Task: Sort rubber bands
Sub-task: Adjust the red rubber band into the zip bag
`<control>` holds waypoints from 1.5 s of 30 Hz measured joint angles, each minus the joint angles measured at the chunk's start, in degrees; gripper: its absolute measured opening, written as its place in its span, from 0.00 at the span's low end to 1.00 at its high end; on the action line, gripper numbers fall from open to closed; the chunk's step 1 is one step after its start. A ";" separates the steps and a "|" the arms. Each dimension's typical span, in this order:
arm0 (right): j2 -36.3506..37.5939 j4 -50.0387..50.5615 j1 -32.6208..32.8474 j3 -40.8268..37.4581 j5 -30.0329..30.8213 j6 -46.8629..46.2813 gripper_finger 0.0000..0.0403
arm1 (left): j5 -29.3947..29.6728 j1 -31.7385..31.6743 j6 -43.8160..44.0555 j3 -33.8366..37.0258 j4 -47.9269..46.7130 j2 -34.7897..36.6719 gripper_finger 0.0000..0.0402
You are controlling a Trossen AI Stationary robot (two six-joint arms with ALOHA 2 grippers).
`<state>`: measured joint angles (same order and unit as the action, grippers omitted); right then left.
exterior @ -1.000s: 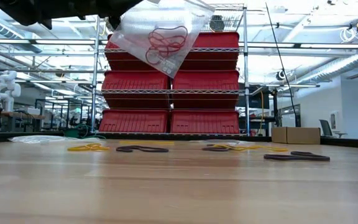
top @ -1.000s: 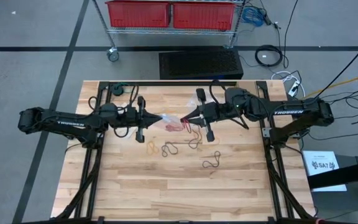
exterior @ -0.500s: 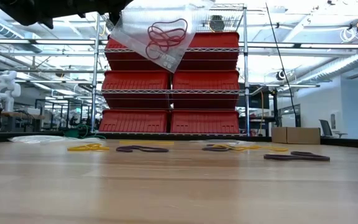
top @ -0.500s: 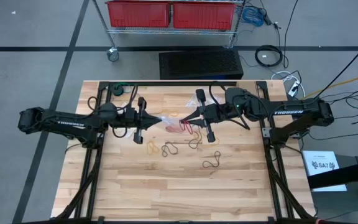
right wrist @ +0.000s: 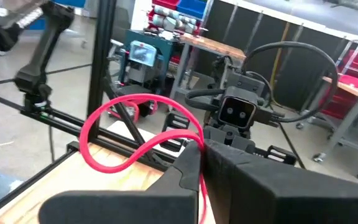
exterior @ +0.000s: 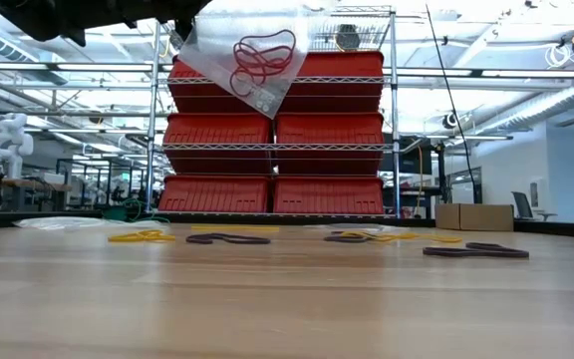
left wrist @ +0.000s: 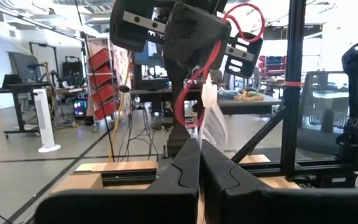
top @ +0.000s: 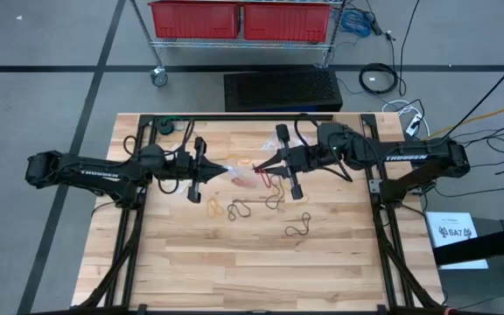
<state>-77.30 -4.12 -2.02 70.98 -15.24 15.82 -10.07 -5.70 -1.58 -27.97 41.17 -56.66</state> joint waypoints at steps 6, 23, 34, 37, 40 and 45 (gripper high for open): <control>-0.91 -0.39 -0.87 0.00 -1.72 -1.21 0.00 | 0.00 -0.01 0.00 0.00 0.00 0.00 0.00; -1.90 -1.90 -0.88 0.85 -4.57 -1.63 0.00 | 0.00 0.00 -0.04 -0.04 -0.14 -0.01 0.00; -2.10 -2.19 -0.88 0.85 -4.55 -2.70 0.00 | 0.02 0.00 0.26 -0.04 -0.37 -0.02 0.00; -2.10 -2.09 -0.72 0.85 -4.57 -2.72 0.00 | 0.03 0.01 0.29 -0.04 -0.48 -0.02 0.00; -2.10 -2.75 -0.20 0.85 -4.57 -2.71 0.00 | 0.68 -0.01 0.72 -0.04 -0.55 -0.02 0.00; -2.10 -2.74 0.34 0.85 -4.72 -2.08 0.00 | 0.83 -0.19 0.89 -0.04 -0.55 -0.02 0.00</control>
<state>-79.40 -6.86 -1.67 71.83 -19.96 13.75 -9.23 -5.89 -0.69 -28.01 40.62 -56.69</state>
